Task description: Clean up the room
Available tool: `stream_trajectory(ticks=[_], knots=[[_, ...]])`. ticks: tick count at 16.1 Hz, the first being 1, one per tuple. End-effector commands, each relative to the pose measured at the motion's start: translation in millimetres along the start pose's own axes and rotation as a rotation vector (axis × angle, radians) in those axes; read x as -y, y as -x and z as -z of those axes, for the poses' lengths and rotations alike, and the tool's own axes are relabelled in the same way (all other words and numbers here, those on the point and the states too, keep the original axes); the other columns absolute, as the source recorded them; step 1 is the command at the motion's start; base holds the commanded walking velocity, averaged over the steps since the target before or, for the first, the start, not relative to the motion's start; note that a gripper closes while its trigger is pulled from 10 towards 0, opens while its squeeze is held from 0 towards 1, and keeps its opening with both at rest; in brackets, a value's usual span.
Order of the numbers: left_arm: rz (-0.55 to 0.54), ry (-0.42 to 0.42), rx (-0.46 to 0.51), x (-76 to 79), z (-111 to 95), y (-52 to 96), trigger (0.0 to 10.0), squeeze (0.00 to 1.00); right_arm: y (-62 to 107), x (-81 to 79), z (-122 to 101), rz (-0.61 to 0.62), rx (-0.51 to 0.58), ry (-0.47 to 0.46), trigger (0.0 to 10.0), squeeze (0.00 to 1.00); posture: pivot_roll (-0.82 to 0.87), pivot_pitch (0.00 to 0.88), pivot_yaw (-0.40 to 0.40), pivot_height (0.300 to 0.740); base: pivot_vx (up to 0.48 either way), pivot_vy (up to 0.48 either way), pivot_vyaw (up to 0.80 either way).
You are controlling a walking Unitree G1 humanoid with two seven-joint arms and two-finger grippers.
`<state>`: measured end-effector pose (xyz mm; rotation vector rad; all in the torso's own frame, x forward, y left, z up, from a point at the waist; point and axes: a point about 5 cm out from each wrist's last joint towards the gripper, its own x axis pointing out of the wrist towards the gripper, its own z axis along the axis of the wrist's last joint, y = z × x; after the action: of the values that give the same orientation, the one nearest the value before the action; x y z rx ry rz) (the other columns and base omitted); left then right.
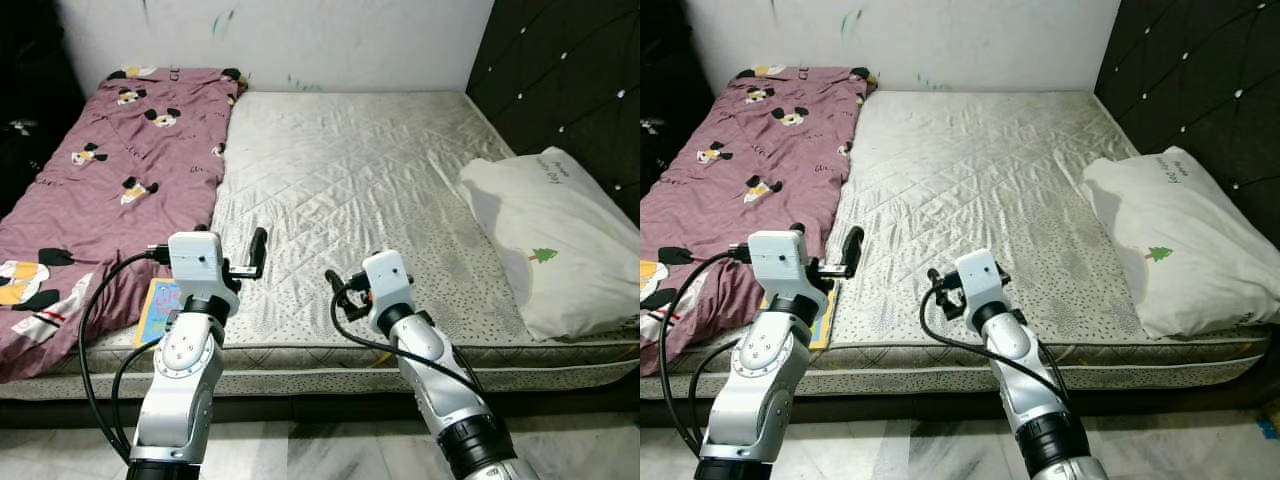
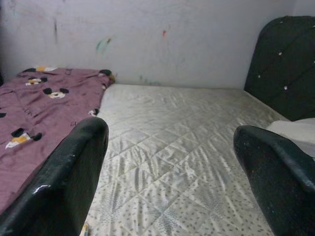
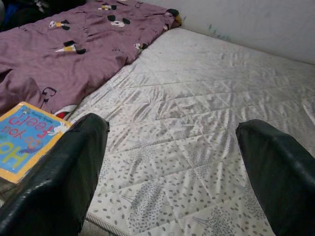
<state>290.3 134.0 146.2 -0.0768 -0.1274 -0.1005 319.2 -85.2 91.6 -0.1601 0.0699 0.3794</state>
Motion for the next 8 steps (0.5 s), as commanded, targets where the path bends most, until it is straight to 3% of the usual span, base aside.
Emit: stream_trajectory(ticks=[1,3,6,8], knots=[[0.011,0.007,-0.021,1.2,4.2,1.4,10.0,0.00,2.6,4.7,0.7,0.026,0.006,-0.009,10.0,0.00,-0.01,0.000,-0.024,0.740,0.000,0.000,0.50],[0.036,0.030,-0.024,3.7,6.5,-0.1,10.0,0.00,4.2,12.0,3.2,0.065,-0.004,-0.026,10.0,0.00,-0.03,0.000,-0.024,0.740,0.000,0.000,0.67],[0.051,0.053,-0.019,8.7,6.1,-1.9,10.0,0.00,6.4,17.5,0.6,0.071,0.000,-0.014,10.0,0.00,-0.04,0.000,-0.029,0.740,0.185,0.000,0.00],[0.032,0.062,-0.018,6.4,5.3,2.6,10.0,0.00,15.8,31.1,-7.5,0.115,0.041,-0.010,10.0,0.00,-0.03,0.000,-0.037,0.740,0.304,0.000,0.00]])
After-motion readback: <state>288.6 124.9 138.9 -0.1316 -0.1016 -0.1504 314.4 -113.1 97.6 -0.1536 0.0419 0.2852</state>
